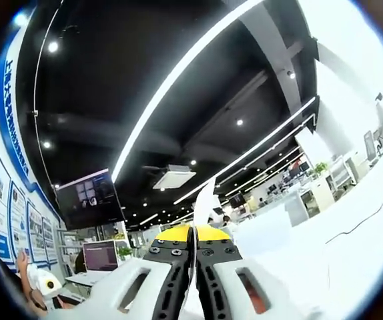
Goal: Remove the paper from the printer output slot and place it on top of the printer
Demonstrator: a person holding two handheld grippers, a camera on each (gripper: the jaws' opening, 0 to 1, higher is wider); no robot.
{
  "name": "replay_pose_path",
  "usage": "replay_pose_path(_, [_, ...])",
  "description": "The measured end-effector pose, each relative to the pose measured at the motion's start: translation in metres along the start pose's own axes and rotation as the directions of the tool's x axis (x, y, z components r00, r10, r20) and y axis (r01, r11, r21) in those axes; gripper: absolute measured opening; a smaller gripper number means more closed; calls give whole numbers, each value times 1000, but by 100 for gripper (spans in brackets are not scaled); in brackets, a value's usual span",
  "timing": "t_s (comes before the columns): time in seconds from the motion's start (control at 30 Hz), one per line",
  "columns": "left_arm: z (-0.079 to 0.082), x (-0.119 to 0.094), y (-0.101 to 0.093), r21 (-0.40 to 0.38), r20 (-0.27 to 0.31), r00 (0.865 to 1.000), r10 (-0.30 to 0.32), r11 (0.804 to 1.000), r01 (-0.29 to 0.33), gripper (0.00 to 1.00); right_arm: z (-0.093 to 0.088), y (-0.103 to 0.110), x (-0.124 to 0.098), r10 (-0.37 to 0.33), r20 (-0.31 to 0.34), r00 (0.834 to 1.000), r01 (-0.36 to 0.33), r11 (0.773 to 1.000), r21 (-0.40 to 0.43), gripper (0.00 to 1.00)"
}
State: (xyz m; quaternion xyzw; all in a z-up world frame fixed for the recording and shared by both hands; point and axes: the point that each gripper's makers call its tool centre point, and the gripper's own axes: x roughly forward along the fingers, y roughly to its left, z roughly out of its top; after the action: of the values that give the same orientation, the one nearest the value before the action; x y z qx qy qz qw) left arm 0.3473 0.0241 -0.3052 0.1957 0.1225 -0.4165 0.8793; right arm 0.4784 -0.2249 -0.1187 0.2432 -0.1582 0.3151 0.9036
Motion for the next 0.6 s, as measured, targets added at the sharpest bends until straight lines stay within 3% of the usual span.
replay_pose_path(0.6, [1, -1, 1, -2, 3, 1000, 2, 1000, -2, 87, 1, -22, 4, -45, 30, 999, 44, 998, 47, 0])
